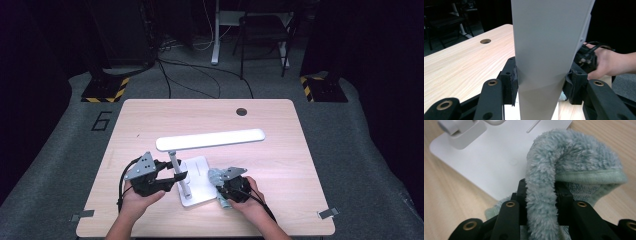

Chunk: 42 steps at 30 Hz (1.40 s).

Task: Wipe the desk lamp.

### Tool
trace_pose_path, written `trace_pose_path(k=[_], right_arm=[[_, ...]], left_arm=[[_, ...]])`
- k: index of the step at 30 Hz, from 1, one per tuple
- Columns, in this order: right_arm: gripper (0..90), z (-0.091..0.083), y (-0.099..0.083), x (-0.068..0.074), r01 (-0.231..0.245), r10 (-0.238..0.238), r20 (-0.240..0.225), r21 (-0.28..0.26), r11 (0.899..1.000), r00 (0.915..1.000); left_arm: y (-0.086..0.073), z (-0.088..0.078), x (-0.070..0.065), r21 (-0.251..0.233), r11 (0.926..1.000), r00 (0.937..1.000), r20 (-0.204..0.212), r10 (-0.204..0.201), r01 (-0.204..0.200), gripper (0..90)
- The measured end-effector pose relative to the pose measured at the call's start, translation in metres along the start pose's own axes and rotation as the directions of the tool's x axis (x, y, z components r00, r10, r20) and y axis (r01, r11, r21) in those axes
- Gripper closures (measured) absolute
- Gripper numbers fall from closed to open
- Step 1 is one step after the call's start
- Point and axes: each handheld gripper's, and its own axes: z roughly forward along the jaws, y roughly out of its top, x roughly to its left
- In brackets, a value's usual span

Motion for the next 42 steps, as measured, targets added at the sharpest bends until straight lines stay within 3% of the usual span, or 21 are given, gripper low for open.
trace_pose_path(k=[9, 14, 15, 22, 24, 28, 31, 34, 39, 41, 42], right_arm=[[69.4, -0.016, -0.016, 0.006, -0.001, 0.000, -0.064, -0.006, 1.000, 0.9980], [64.4, -0.016, -0.022, 0.005, -0.091, 0.089, -0.051, -0.042, 0.995, 0.9947], [63.6, -0.017, -0.023, 0.005, -0.109, 0.108, -0.058, -0.029, 0.994, 0.9925], [62.6, -0.019, -0.023, 0.003, -0.091, 0.092, 0.006, -0.054, 0.994, 0.9958], [63.4, -0.019, -0.024, -0.001, -0.118, 0.120, 0.023, -0.075, 0.990, 0.9925], [64.4, -0.018, -0.024, -0.003, -0.141, 0.143, 0.023, -0.072, 0.987, 0.9895], [65.0, -0.016, -0.023, -0.003, -0.121, 0.124, 0.035, -0.072, 0.990, 0.9917], [66.4, -0.012, -0.020, -0.002, -0.158, 0.161, 0.048, -0.073, 0.985, 0.9857], [67.7, -0.009, -0.015, 0.004, -0.150, 0.154, 0.063, -0.061, 0.987, 0.9861], [68.4, -0.007, -0.012, 0.010, -0.125, 0.129, 0.081, -0.050, 0.991, 0.9884], [68.5, -0.006, -0.011, 0.013, -0.148, 0.152, 0.087, -0.051, 0.988, 0.9846]], left_arm=[[0.000, 0.000, -0.001, -0.006, 1.0000, 0.9998, -0.017, -0.005, 0.005, 53.0], [-0.001, 0.002, -0.001, -0.014, 0.9998, 0.9997, -0.021, -0.013, 0.012, 52.9], [-0.001, 0.002, 0.000, -0.015, 0.9998, 0.9995, -0.030, -0.012, 0.012, 53.0], [0.003, 0.011, 0.002, -0.008, 0.9997, 0.9986, -0.047, -0.025, 0.025, 53.0], [0.006, 0.016, 0.006, 0.003, 0.9996, 0.9987, -0.044, -0.027, 0.027, 53.0], [0.010, 0.023, 0.011, 0.011, 0.9995, 0.9977, -0.061, -0.030, 0.031, 53.0], [0.013, 0.029, 0.014, 0.019, 0.9991, 0.9962, -0.079, -0.035, 0.036, 53.0], [0.014, 0.033, 0.016, 0.013, 0.9993, 0.9955, -0.089, -0.035, 0.036, 53.0], [0.013, 0.033, 0.016, 0.004, 0.9993, 0.9958, -0.084, -0.036, 0.036, 53.0], [0.012, 0.033, 0.016, 0.004, 0.9993, 0.9959, -0.082, -0.037, 0.037, 53.0], [0.012, 0.033, 0.016, 0.004, 0.9992, 0.9959, -0.082, -0.039, 0.039, 53.0]])
